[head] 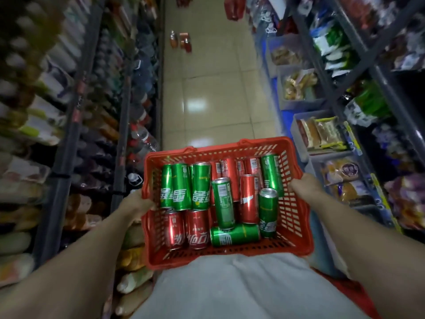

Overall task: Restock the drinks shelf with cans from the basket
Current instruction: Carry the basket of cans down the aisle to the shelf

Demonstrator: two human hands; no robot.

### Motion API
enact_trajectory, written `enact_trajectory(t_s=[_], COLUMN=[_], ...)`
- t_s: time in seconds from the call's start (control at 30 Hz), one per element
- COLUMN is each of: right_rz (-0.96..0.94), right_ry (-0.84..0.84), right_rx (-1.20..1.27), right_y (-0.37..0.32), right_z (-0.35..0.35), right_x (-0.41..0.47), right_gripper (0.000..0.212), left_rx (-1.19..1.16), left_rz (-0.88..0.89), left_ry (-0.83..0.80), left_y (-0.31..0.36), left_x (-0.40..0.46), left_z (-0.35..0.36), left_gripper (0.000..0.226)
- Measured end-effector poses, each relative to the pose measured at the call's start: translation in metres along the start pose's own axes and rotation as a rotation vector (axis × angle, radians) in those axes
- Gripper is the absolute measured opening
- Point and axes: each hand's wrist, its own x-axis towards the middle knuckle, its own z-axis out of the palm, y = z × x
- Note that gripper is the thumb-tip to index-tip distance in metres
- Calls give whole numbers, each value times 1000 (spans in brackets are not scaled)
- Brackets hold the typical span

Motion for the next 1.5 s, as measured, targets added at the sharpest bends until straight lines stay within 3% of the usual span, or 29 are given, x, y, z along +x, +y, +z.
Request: enact_trajectory(t_s=[0.2, 0.37, 0.47, 0.53, 0.6, 0.7, 0.83, 1.07, 1.23, 1.37, 1.5], right_rz=[17, 32, 55, 74, 86, 62, 48, -48, -82, -49, -55], right_ry=[1, 5, 25, 33, 58, 95, 113, 60, 56, -6, 22], right_rx=[17, 5, 68, 105, 101, 75, 53, 16, 26, 22, -77], right_y=[-98, -187, -253, -297, -345, -413, -495, -633, -750, -813, -889], right_z=[-40, -52, -58, -63, -75, -94, -121, -172, -227, -257, -275], right_x=[92, 163, 198, 226, 251, 287, 345, 508, 591, 668, 724], right_gripper=[21, 42, 31, 20, 24, 20, 13, 25, 25, 54, 47], left_rx=[13, 57, 60, 50, 33, -6, 1, -63, -90, -101, -133], left_rz=[36, 74, 98, 125, 146, 161, 132, 50, 22, 17, 9], left_ry=[32, 17, -13, -38, -47, -62, -46, -5, 50, 34, 13], left_y=[123, 212, 271, 312, 353, 421, 491, 613, 735, 816, 885], left_x=[48, 122, 184, 223, 254, 276, 331, 448, 479, 532, 594], left_z=[-52, -98, -139, -172, -205, -243, -272, -314, -356, -394, -421], left_gripper=[27, 22, 14, 28, 34, 15, 23, 25, 30, 29, 31])
